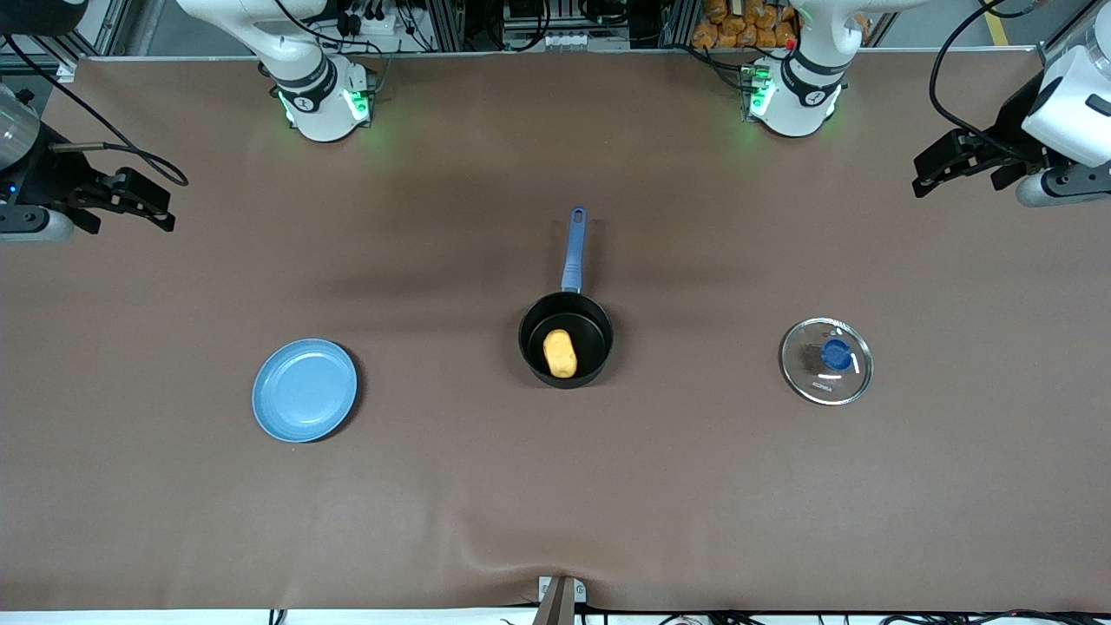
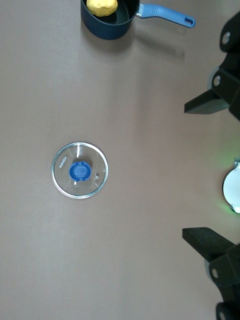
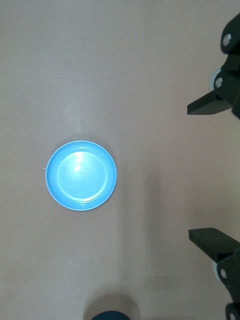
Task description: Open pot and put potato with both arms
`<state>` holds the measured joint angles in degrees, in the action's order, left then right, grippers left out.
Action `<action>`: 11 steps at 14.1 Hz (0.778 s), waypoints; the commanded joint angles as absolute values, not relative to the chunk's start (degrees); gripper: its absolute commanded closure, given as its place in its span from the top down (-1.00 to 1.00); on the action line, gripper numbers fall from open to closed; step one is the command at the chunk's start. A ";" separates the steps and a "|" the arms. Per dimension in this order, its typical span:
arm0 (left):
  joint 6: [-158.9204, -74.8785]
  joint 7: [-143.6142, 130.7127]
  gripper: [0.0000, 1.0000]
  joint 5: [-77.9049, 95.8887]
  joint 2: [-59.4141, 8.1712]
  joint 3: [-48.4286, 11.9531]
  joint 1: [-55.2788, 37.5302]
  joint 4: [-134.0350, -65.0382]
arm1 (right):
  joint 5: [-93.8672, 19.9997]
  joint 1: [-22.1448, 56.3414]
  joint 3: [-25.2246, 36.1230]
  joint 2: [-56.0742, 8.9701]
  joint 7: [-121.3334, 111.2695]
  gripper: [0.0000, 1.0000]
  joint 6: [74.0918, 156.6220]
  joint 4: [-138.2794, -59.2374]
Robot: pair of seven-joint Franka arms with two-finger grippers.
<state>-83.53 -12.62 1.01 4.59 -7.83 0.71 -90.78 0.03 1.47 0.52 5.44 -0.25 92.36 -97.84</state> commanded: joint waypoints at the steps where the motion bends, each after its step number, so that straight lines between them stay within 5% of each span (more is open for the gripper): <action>1: -83.32 -12.40 1.00 1.14 5.01 -7.74 1.14 -90.26 | 0.18 0.79 0.35 4.83 -1.14 1.00 91.49 -95.45; 11: -83.32 -11.87 1.00 -2.20 4.57 -8.35 0.61 -89.74 | 0.18 -0.62 0.18 4.57 -1.93 1.00 89.47 -93.16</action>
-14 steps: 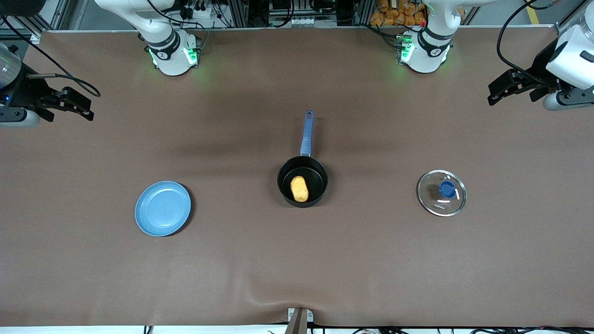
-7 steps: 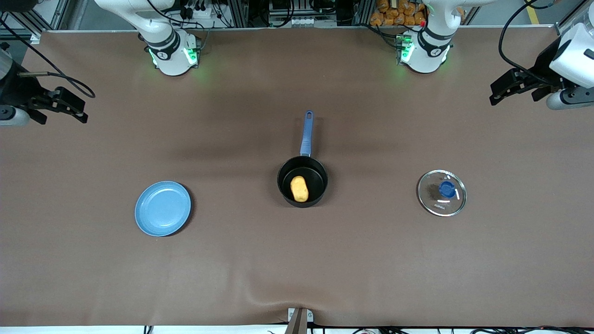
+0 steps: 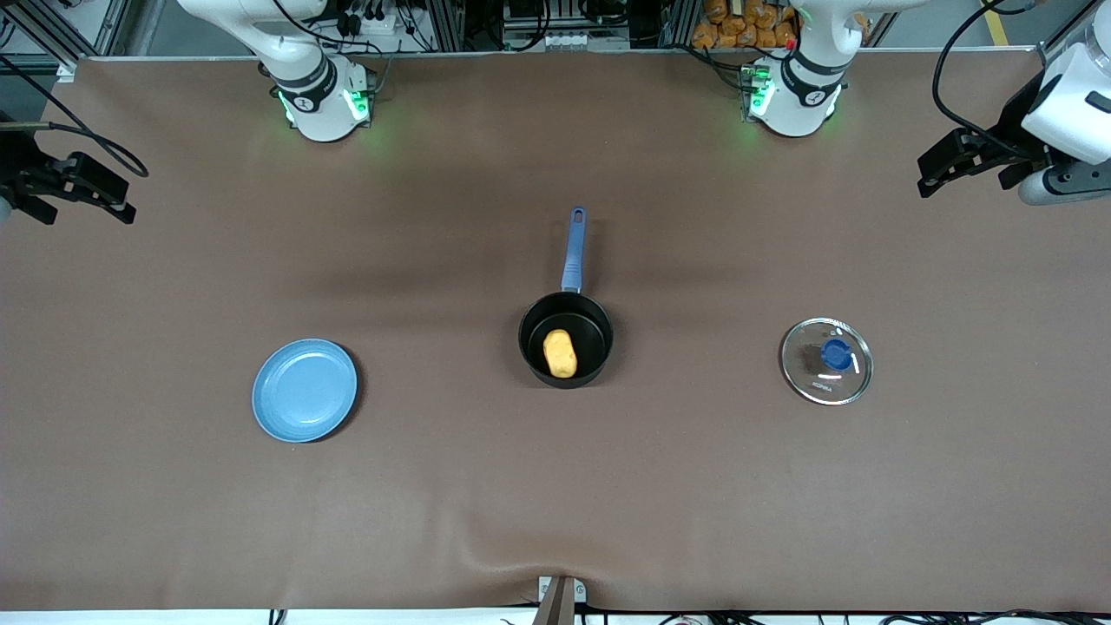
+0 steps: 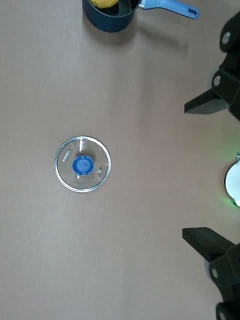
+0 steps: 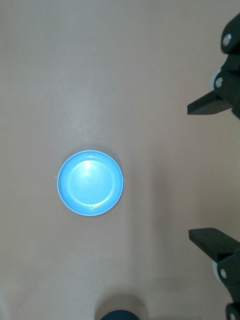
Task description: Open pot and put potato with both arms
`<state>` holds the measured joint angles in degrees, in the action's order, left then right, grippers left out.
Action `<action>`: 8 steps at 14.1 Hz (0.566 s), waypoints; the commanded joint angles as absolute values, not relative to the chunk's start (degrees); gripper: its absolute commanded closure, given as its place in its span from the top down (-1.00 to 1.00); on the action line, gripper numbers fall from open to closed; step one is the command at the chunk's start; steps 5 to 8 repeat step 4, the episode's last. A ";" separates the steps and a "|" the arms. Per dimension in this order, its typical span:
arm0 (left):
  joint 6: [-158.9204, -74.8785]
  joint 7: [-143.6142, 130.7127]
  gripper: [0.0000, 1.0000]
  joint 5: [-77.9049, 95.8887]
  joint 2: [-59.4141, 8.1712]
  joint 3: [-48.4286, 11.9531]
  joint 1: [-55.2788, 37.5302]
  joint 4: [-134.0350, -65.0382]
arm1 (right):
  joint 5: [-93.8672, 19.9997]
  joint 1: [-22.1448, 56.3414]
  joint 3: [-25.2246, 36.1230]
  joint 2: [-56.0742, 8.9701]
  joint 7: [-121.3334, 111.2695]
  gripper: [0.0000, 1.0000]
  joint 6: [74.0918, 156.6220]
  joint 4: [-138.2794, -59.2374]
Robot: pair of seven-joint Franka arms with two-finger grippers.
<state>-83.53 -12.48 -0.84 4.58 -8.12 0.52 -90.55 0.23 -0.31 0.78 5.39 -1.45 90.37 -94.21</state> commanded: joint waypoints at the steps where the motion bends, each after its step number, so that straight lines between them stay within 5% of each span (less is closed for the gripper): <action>1: -83.32 -11.78 1.00 -2.20 4.57 -8.26 0.79 -89.74 | 0.00 -0.62 0.18 4.57 -1.93 1.00 89.39 -93.08; 8: -83.32 -9.93 1.00 -2.11 4.57 -8.26 1.14 -89.74 | 0.17 -0.26 0.18 4.57 -1.93 1.00 89.56 -92.99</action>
